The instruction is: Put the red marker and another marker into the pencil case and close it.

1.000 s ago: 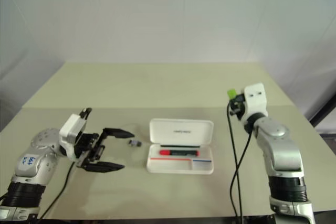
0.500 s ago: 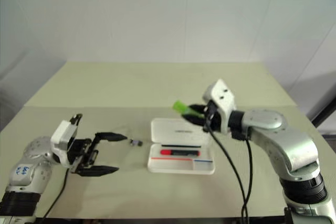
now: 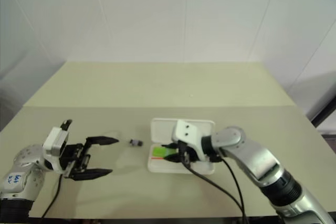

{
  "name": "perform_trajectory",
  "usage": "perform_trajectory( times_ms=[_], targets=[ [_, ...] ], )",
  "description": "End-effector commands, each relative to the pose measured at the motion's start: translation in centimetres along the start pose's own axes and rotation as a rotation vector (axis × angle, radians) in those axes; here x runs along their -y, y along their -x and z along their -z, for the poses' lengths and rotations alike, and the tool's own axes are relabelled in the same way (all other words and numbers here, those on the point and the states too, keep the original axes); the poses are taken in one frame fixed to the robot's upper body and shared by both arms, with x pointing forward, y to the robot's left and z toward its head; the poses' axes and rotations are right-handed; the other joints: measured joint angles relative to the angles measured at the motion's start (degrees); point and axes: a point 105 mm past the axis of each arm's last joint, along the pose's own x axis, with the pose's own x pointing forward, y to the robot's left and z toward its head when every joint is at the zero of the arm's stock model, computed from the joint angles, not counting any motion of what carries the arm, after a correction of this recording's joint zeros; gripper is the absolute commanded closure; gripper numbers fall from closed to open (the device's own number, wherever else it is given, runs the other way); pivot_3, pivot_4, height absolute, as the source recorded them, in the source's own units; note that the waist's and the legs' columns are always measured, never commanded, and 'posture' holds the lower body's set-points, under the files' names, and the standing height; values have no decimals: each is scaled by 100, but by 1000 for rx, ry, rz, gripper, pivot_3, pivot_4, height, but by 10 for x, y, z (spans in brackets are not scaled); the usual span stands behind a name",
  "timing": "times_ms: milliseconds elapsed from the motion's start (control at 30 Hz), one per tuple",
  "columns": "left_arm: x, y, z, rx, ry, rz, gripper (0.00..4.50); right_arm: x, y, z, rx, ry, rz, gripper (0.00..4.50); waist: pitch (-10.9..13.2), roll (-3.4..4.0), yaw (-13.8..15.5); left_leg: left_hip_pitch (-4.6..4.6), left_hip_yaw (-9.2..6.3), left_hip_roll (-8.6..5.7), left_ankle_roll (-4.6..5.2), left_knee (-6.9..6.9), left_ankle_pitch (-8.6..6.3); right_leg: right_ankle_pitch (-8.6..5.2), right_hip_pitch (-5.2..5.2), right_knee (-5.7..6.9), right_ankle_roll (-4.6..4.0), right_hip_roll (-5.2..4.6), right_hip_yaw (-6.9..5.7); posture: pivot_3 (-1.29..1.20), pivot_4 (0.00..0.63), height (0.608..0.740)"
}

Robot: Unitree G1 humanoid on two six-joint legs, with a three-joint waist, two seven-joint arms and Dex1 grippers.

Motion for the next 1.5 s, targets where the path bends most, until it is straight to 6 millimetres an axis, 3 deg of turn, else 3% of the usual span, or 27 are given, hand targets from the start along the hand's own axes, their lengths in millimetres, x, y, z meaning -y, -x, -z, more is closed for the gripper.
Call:
perform_trajectory(
  times_ms=[33, 600, 800, 867, 1133, 1400, 1500],
  targets=[
    [3, 3, -5, -5, -29, 14, 0, 0, -9, 3, 5, 53, -10, 2630, 0, -1, -4, 1, 0, 0, 0, 0, 0, 0, 0, 1, 0, 0, 0, 0, 150, 740],
    [2, -2, -8, 8, -41, 18, 0, -2, -22, 19, -21, 59, -38, 2630, -1, -1, -8, 1, -2, 0, -1, 11, 0, 0, 0, 15, 0, 1, -1, 0, 150, 740],
    [1, -3, -9, 12, -46, 18, 0, -2, -23, 21, -28, 54, -33, 531, -1, -1, -9, 1, -2, -1, -1, 27, 0, 0, 1, 29, 0, 1, -1, 0, 150, 740],
    [1, -4, -9, 14, -47, 18, 0, -2, -23, 20, -27, 55, -28, 22, -1, -1, -10, 2, -3, -1, -1, 31, 0, 0, 1, 35, -1, 2, 0, 0, 150, 740],
    [2, -6, -9, 22, -46, 17, 0, -1, -16, 10, -2, 57, -27, 22, -1, -1, -10, 2, -6, -2, -1, 47, 0, 0, 3, 45, -1, 2, -1, 0, 150, 740],
    [0, -8, -9, 26, -48, 18, 0, 6, -15, 26, -50, 43, 18, 22, -1, -1, -8, 2, -6, -2, -1, 49, 0, 0, 3, 47, -1, 2, -1, 0, 150, 740],
    [0, -8, -9, 24, -49, 17, 0, 3, -11, 22, -35, 35, 6, 22, -1, -1, -6, 2, -6, -3, -1, 50, 0, 0, 3, 46, -1, 2, -1, 0, 150, 740]
  ],
)
